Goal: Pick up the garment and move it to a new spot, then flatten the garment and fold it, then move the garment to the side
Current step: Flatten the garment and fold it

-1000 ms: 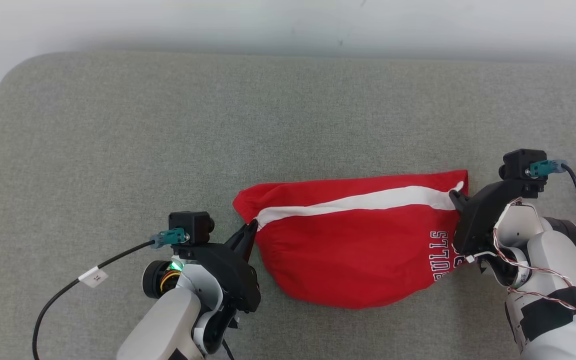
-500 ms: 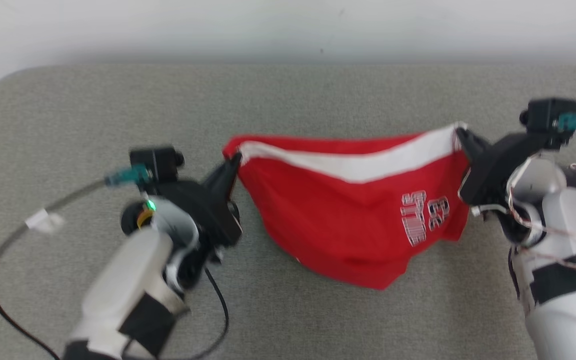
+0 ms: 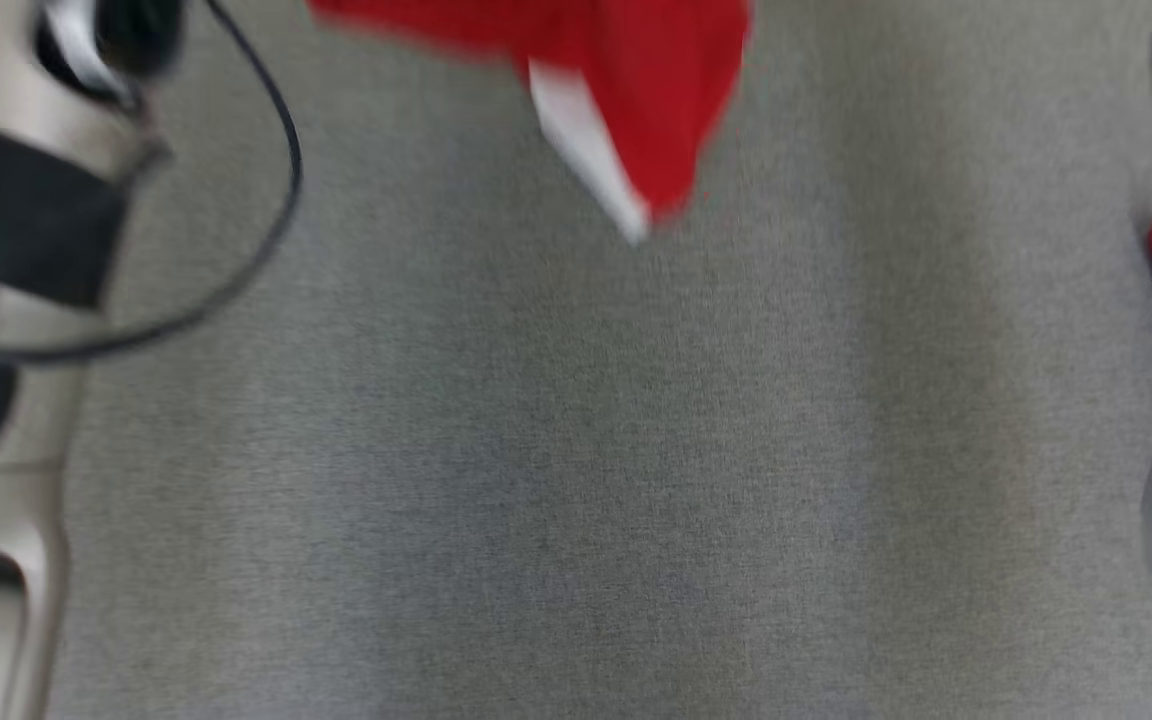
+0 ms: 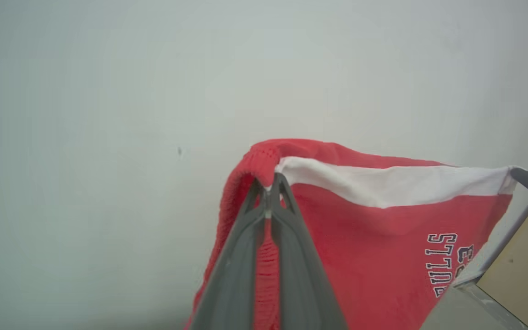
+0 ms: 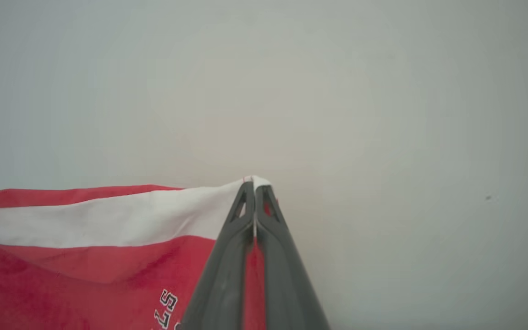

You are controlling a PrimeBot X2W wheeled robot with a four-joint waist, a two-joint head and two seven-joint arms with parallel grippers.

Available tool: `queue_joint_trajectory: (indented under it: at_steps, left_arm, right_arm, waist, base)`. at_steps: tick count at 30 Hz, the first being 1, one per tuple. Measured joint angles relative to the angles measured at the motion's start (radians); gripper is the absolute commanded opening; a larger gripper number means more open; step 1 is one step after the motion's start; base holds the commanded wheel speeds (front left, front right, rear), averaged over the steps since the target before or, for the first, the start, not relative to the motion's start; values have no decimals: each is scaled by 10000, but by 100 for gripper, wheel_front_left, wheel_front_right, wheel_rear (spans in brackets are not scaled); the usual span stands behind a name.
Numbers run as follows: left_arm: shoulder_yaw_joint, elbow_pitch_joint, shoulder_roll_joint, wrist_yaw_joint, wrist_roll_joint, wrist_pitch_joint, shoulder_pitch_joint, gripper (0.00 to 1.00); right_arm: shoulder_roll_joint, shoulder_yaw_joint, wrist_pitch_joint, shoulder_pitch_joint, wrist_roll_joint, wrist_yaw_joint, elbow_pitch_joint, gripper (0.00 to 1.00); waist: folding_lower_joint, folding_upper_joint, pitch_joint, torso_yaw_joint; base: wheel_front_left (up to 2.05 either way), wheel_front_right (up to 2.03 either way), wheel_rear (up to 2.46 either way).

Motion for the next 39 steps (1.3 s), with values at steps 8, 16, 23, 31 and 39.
queue_joint_trajectory:
  at_steps: [8, 16, 23, 31, 39]
  left_arm:
    - [602, 205, -63, 190, 119, -1135, -2100, 0]
    - [593, 930, -33, -128, -27, -1607, -1775, 0]
    - [405, 1319, 61, -441, -362, -1822, -631, 0]
    - [-178, 1221, -86, -569, -1062, -1925, 1175, 0]
    - [-1074, 1296, -357, -573, -1896, -1662, 3591, 0]
  right_arm:
    - [351, -872, -1881, -2386, -696, 2, 899, 0]
    - [435, -148, -2656, -2198, -796, 0, 2011, 0]
    - [44, 1104, -2744, -1252, -19, 2, 2313, 0]
    - [-654, 2481, -1785, 282, 1490, 2, 1676, 0]
    - [-1331, 3304, 451, 2764, 2648, 2, 692, 0]
  waist:
    - [2, 1, 1713, -489]
    - [1, 1, 2876, -933]
    - [-1, 1, 3065, -1159]
    - [-3, 0, 2279, -1082]
    - [-4, -2, 805, -931]
  base:
    - [0, 0, 0]
    - [0, 0, 0]
    - [0, 0, 0]
    - [0, 0, 0]
    - [0, 0, 0]
